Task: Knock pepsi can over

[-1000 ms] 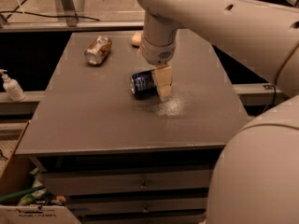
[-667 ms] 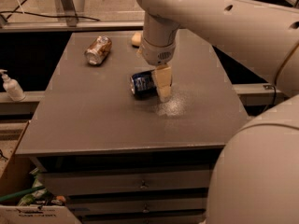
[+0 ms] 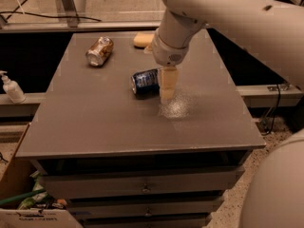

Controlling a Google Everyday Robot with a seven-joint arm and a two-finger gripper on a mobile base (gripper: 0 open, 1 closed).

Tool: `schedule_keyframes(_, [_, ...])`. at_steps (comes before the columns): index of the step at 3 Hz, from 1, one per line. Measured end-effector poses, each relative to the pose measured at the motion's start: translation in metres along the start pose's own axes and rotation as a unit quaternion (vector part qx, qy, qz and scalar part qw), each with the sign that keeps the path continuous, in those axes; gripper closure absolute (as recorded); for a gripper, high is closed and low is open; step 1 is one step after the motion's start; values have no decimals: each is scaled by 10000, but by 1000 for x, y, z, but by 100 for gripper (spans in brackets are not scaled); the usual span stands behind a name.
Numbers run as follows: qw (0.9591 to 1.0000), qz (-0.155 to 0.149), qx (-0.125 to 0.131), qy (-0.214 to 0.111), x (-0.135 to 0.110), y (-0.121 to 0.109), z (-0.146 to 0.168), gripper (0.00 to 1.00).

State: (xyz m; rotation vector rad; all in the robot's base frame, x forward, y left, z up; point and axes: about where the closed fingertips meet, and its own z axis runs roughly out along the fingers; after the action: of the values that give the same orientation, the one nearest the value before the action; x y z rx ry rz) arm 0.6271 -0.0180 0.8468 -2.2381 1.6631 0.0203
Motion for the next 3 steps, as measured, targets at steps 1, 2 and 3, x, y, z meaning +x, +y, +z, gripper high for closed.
schedule_keyframes(1, [9952, 526, 356, -739, 3, 2, -12, 0])
schedule_keyframes(2, [9795, 1150, 745, -1475, 13, 6, -24, 0])
schedule_keyframes(3, [9577, 1729, 1064, -2039, 29, 15, -32, 0])
